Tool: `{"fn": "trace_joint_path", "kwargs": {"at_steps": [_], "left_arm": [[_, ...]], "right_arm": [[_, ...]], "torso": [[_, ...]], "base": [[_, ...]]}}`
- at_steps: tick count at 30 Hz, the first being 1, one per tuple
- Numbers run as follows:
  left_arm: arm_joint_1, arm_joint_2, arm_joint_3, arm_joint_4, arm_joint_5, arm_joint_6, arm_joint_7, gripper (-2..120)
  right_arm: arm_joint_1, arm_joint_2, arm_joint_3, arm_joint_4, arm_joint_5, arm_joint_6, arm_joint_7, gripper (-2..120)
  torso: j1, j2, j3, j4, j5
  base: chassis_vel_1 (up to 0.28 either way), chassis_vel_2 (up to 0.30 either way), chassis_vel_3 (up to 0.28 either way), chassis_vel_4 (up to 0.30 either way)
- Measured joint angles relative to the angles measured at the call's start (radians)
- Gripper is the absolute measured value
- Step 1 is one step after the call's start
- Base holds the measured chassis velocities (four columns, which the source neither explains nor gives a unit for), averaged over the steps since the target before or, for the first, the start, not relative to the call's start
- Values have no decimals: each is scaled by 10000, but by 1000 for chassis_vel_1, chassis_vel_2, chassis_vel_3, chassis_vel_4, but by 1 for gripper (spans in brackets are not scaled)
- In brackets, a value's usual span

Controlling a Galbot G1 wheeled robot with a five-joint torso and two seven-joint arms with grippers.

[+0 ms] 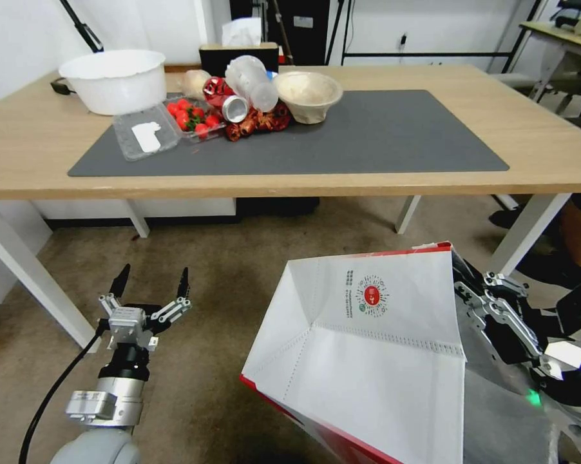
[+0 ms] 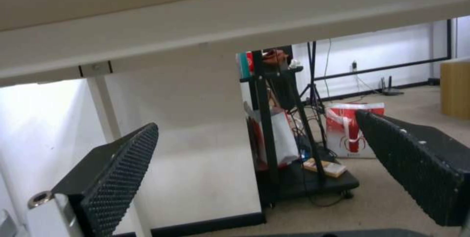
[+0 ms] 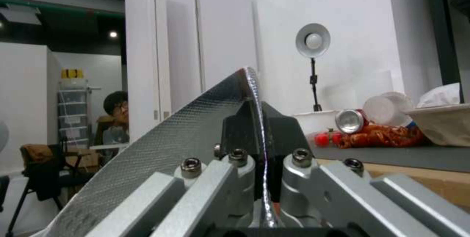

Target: Pick up the food delivery bag from the floor and place it on the table.

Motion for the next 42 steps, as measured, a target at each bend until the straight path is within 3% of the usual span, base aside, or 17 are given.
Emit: {"fn": "trace_joint_path", "kwargs": {"at_steps": [42], "left_arm": [[140, -64, 16, -130, 139, -8, -36, 100]], "right_arm": [[-66, 25, 36, 191, 101, -6, -10, 0]], "torso": [[574, 1730, 1152, 0, 0]], "base": [[0, 0, 0, 0]]}}
